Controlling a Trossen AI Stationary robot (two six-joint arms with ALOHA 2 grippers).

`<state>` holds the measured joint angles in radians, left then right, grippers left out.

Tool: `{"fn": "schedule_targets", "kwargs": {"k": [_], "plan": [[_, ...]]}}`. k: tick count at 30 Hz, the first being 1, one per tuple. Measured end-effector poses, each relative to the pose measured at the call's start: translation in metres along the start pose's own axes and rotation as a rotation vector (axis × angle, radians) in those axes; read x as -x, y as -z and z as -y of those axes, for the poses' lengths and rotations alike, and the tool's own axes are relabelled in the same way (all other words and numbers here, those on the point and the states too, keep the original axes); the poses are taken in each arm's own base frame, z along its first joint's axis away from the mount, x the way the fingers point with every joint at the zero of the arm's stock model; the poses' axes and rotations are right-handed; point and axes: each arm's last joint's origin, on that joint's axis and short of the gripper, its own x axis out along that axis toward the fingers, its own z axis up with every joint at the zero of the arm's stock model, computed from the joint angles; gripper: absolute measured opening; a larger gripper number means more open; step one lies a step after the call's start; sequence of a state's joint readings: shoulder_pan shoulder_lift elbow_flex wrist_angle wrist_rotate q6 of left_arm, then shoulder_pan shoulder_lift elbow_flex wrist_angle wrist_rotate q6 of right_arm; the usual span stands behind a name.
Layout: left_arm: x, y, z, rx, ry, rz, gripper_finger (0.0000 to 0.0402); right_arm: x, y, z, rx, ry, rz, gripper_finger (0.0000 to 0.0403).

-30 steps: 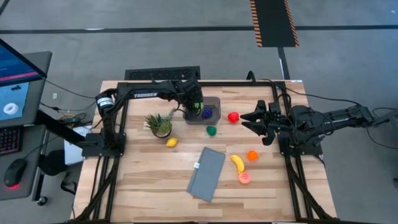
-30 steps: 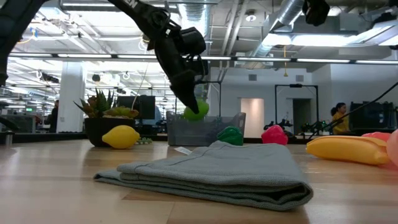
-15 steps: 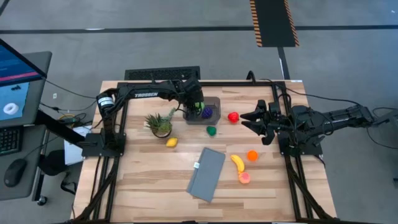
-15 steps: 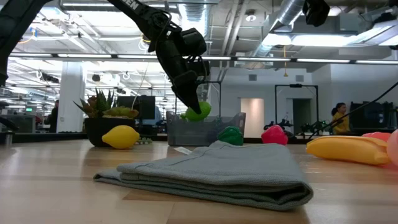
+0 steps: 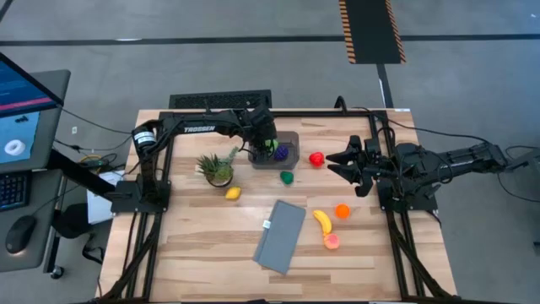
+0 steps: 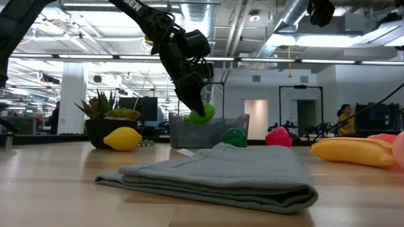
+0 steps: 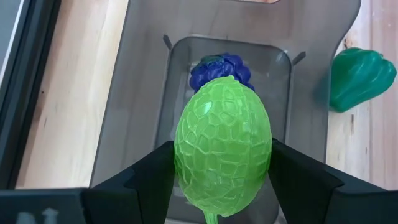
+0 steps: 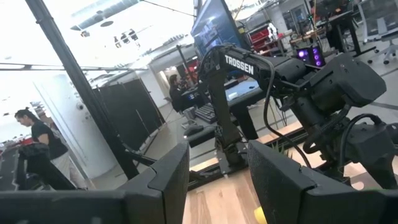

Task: Pick and placing Produce into tupperware
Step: Put the melon into the black bin

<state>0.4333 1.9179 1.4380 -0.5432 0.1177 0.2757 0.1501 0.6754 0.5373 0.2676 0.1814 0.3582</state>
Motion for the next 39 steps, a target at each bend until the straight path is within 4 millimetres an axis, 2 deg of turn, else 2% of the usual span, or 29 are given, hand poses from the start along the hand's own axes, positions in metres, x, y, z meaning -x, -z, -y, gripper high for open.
{"fn": "schedule_targets", "kwargs": {"k": [12, 26, 39], "plan": [[0.0, 0.0, -0.002, 0.027, -0.001, 0.003, 0.0224, 0.0, 0.0, 0.0, 0.0, -0.001, 0.001, 0.0186], [-0.024, 0.007, -0.003, 0.077, 0.033, -0.043, 0.0224, 0.0, 0.002, -0.002, -0.008, -0.012, -0.016, 0.0186], [-0.024, 0.007, -0.005, 0.081, 0.029, -0.04, 0.0224, 0.001, 0.004, -0.003, -0.006, -0.012, -0.034, 0.0186]]}}
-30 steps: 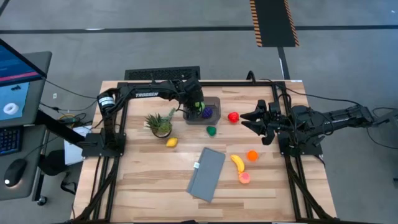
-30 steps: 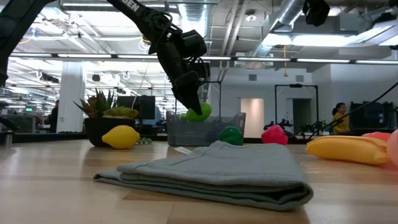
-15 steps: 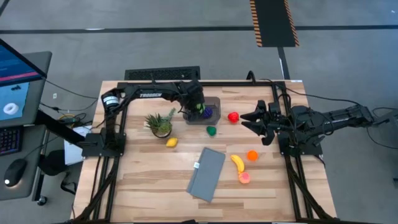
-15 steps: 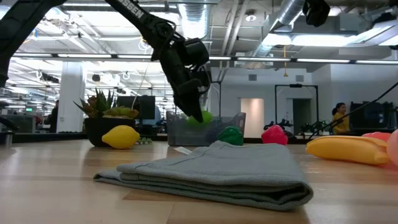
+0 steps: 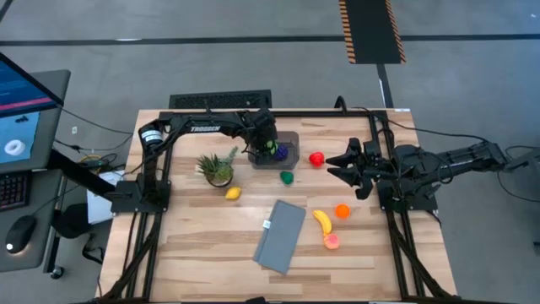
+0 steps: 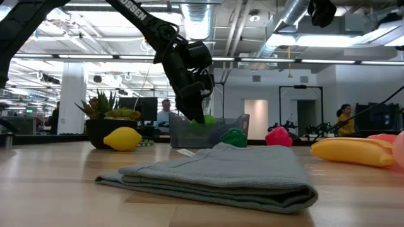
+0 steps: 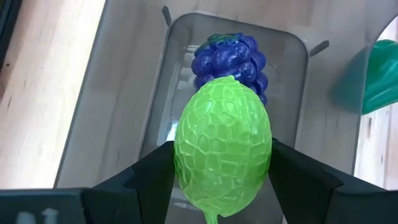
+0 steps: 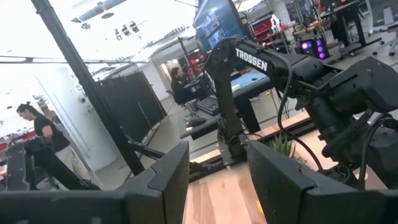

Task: Pick and placing Produce into tupperware
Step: Put the melon into the black bin

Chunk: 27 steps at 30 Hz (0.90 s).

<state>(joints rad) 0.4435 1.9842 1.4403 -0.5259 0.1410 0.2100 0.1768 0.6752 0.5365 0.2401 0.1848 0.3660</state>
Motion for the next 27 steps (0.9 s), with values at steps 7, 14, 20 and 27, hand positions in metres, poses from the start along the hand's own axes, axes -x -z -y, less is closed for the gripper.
{"fn": "schedule_targets", "kwargs": {"k": [7, 14, 20, 27], "plan": [[0.0002, 0.0002, -0.0014, 0.002, -0.002, 0.001, 0.0224, 0.0, 0.0, 0.0, -0.005, 0.0, 0.0, 0.0186], [0.0003, 0.0002, -0.002, 0.002, -0.021, -0.003, 0.0224, 0.0, 0.0, 0.0, -0.011, 0.0, 0.0, 0.0186], [0.0003, 0.0002, -0.002, 0.004, -0.023, -0.003, 0.0225, 0.0, 0.0, 0.0, -0.011, 0.0, 0.0, 0.0186], [0.0006, 0.0002, -0.0028, 0.017, -0.025, -0.001, 0.0225, 0.0, 0.0, 0.0, -0.01, 0.0, 0.0, 0.0186]]}}
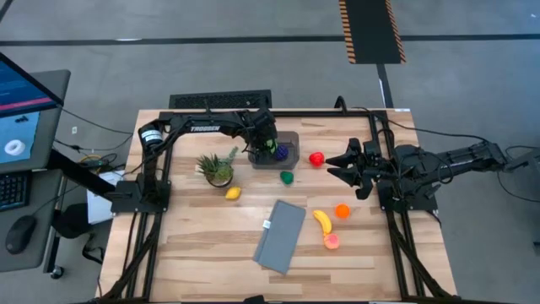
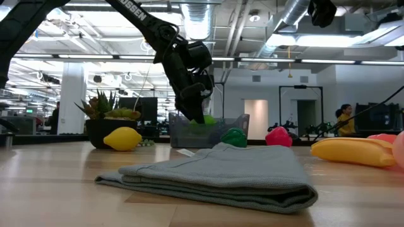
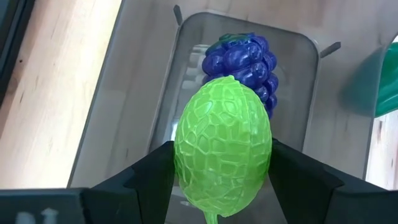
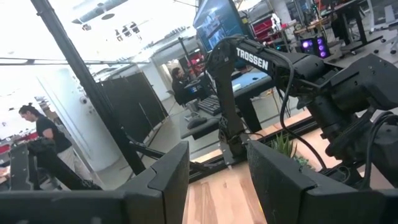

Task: Pick and placing Produce into tupperware
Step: Put the melon into the black bin, then put the apple into the black bin

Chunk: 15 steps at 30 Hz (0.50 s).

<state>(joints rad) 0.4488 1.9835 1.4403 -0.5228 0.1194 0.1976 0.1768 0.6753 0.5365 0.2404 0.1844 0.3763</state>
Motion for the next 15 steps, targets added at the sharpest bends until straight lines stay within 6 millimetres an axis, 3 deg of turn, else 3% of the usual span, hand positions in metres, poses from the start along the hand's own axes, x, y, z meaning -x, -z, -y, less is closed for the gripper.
{"fn": "schedule_targets", "kwargs": {"k": [10, 15], "plan": [[0.0002, -0.0022, -0.0004, 0.0, -0.004, 0.021, 0.028, 0.0, 0.0, 0.0, 0.001, 0.0, 0.0, 0.0186], [0.0003, -0.0022, -0.0004, 0.0, -0.004, 0.021, 0.0287, 0.0, 0.0, 0.0, 0.001, 0.0, 0.0, 0.0186]]}}
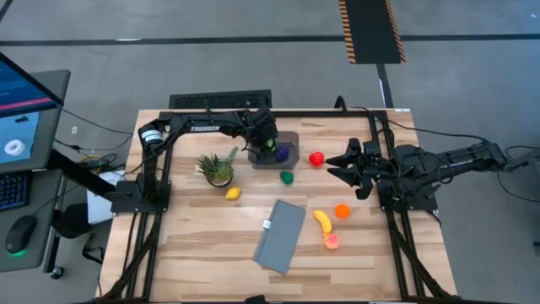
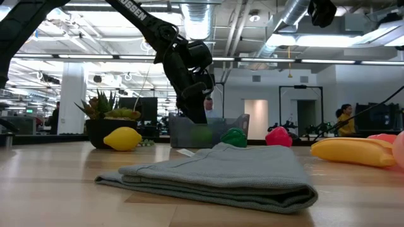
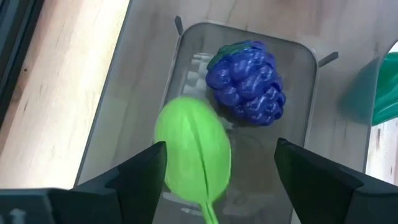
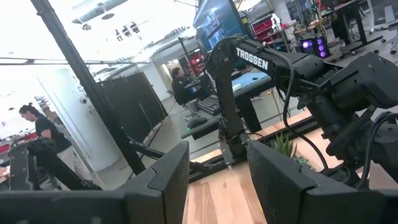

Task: Pick and placing Produce into tupperware
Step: Put the apple into the black bin

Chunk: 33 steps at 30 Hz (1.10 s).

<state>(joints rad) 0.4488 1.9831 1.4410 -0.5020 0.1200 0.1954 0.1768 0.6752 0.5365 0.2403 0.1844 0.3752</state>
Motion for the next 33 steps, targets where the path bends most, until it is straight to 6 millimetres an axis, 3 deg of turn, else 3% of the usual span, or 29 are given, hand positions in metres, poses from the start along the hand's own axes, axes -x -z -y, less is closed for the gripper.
{"fn": "schedule_targets", "kwargs": {"k": [4, 10, 20, 33], "plan": [[0.0, 0.0, 0.0, 0.0, 0.009, 0.001, 0.0288, 0.0, 0.002, 0.0, -0.012, 0.0, -0.026, 0.0186], [0.007, -0.004, 0.002, -0.006, 0.061, -0.024, 0.0288, 0.011, 0.026, 0.002, -0.126, 0.045, -0.287, 0.0186], [0.035, -0.027, 0.002, -0.039, 0.106, -0.028, 0.0288, 0.029, 0.046, -0.002, -0.218, 0.151, -0.479, 0.0186], [0.067, -0.048, 0.014, -0.068, 0.138, -0.048, 0.0288, 0.044, 0.063, 0.008, -0.1, 0.407, -0.566, 0.0186]]}}
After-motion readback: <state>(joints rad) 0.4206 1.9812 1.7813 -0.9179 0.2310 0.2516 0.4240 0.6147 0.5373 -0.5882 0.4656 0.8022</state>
